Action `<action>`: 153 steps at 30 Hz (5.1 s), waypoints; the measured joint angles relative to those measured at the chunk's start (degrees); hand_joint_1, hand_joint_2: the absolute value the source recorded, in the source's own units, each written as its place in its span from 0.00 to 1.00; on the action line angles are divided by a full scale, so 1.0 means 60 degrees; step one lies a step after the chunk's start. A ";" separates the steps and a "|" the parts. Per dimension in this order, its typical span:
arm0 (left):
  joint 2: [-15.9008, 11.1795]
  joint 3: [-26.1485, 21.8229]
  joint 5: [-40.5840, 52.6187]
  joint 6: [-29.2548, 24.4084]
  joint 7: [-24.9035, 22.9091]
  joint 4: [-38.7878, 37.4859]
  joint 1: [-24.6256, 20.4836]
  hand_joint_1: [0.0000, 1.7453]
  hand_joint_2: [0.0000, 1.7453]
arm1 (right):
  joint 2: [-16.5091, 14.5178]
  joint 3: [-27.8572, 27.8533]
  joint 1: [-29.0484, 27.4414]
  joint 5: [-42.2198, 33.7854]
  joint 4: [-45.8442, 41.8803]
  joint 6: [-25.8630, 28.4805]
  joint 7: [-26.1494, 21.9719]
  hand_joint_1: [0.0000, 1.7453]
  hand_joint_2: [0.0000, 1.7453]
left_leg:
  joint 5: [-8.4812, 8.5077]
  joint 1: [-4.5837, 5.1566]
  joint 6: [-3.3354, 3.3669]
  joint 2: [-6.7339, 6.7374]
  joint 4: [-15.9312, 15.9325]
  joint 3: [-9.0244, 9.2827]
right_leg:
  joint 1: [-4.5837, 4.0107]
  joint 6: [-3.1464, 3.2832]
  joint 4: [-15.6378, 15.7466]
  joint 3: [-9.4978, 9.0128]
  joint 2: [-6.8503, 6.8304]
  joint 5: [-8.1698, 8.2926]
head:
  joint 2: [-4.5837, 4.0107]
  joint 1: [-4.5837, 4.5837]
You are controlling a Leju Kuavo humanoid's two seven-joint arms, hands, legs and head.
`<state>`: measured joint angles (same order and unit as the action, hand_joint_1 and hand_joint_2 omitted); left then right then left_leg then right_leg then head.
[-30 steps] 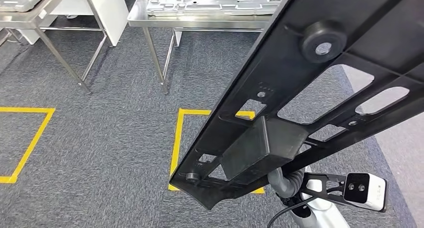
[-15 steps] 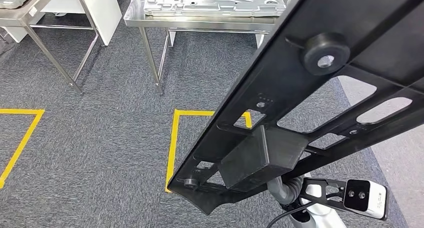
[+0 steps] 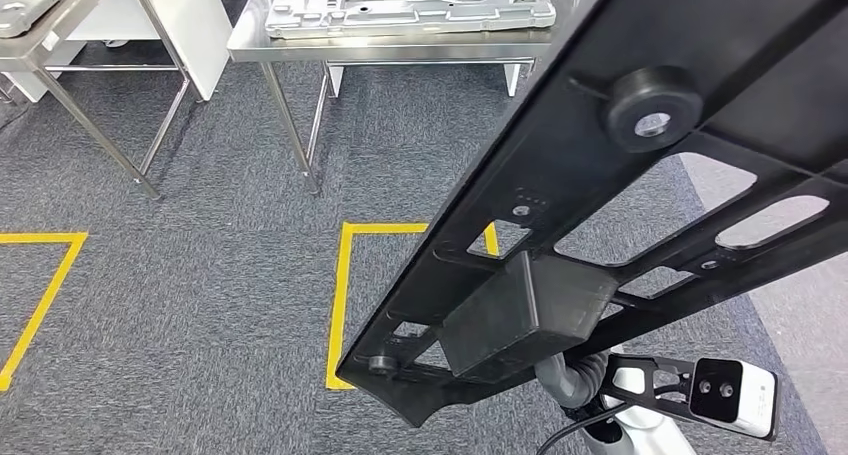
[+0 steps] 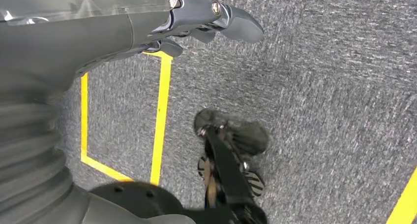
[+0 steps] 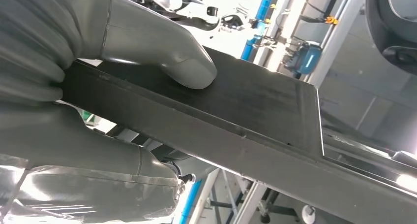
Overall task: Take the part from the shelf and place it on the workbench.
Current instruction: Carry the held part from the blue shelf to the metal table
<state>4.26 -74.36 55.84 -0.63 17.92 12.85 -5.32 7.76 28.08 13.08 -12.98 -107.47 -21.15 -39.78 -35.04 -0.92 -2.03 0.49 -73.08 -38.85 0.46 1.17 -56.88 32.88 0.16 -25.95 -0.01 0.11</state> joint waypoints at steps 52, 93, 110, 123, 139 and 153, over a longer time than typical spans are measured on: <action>-0.0025 0.0026 0.0004 0.0084 0.0020 -0.0004 0.0016 0.00 1.00 | 0.0104 -0.0248 0.0241 -0.0404 -0.0066 -0.0348 0.0190 1.00 1.00 | 0.0963 0.0044 0.0331 -0.0085 0.2683 0.1544 | 0.0130 -0.0515 -0.0356 0.0457 -0.0046 0.0250 | 0.0000 -0.0067; -0.0038 0.0026 -0.0024 0.0025 0.0067 -0.0004 0.0071 0.00 1.00 | 0.0128 -0.0285 -0.0124 0.0029 0.0051 0.0553 0.1130 1.00 1.00 | 0.0119 0.0040 0.0056 -0.0090 -0.0079 -0.0082 | 0.0005 -0.0002 -0.0014 -0.0217 0.0012 -0.0217 | 0.0001 0.0110; -0.0007 0.0026 0.0016 -0.0015 0.0048 -0.0004 0.0058 0.00 1.00 | 0.0304 -0.0371 -0.0195 0.0130 0.0055 0.0085 0.0896 1.00 1.00 | 0.1398 0.0063 0.0583 -0.0110 0.2714 0.1177 | 0.0134 -0.0576 -0.1850 0.0749 0.0009 -0.0747 | 0.0001 0.0073; 0.0040 0.0029 0.0128 0.0021 0.0160 -0.0004 0.0044 0.00 1.00 | 0.0492 -0.0378 0.0392 -0.0433 0.0396 -0.0148 0.1052 1.00 1.00 | 0.0149 0.0036 0.0036 -0.0116 -0.0184 -0.0230 | 0.0084 -0.0086 -0.0047 -0.0124 -0.0010 -0.0157 | 0.0001 0.0138; 0.0041 0.0033 0.0167 0.0019 0.0184 -0.0004 0.0020 0.00 1.00 | 0.0485 -0.0370 0.0291 -0.0263 0.0656 -0.0135 0.0953 1.00 1.00 | 0.1416 0.0087 0.0670 -0.0129 0.2740 0.1147 | 0.0074 -0.0574 -0.2748 0.1226 0.0021 -0.1218 | 0.0001 0.0097; 0.0037 0.0132 0.0311 0.0073 0.0212 -0.0004 0.0014 0.00 1.00 | 0.0284 -0.0440 0.0075 0.0047 0.0634 -0.0089 0.0852 1.00 1.00 | 0.0026 0.0050 0.0083 -0.0127 -0.0039 -0.0009 | 0.0047 -0.0072 0.0093 -0.0301 0.0018 -0.0200 | 0.0001 0.0189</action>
<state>4.49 -73.56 57.71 -0.20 19.20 12.83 -5.24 9.46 25.44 13.53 -12.70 -103.67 -21.68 -34.66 -34.88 -0.62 -1.53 -0.27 -73.32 -38.91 0.75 0.74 -56.32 31.07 0.27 -27.15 0.00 1.24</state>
